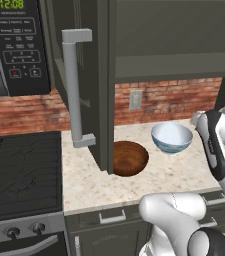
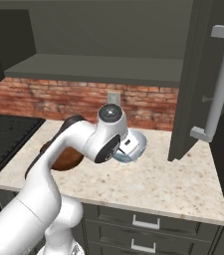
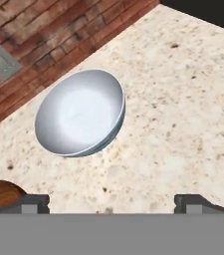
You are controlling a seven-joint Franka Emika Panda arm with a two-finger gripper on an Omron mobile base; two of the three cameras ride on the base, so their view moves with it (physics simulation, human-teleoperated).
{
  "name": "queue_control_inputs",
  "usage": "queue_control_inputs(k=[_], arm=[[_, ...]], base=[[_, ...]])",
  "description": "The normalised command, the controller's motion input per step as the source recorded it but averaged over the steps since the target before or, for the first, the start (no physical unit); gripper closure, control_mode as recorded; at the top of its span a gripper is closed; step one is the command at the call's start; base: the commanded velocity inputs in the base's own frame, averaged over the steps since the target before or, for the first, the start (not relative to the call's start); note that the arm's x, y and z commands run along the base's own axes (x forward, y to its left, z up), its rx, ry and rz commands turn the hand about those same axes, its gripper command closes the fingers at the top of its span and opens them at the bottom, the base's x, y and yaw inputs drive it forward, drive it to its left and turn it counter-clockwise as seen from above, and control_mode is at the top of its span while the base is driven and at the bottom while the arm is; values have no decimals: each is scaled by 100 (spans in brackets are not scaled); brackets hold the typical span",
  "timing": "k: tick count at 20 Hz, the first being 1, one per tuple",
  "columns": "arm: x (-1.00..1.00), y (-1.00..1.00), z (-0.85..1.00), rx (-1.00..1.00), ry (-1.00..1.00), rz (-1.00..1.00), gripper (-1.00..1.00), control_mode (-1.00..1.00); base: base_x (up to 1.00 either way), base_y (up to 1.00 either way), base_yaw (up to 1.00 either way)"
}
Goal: Open the cabinet. Pick the bowls from the counter and place them in the cabinet. Then close the cabinet.
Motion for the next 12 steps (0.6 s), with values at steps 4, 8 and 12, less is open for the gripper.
queue_control_inputs(k=[4, 8, 12], arm=[[32, -16, -42, 0, 5, 0, -100, -100], [33, -19, -42, 0, 6, 0, -100, -100], [38, -23, -32, 0, 7, 0, -100, -100]], base=[[0, 0, 0], [0, 0, 0], [0, 0, 0]])
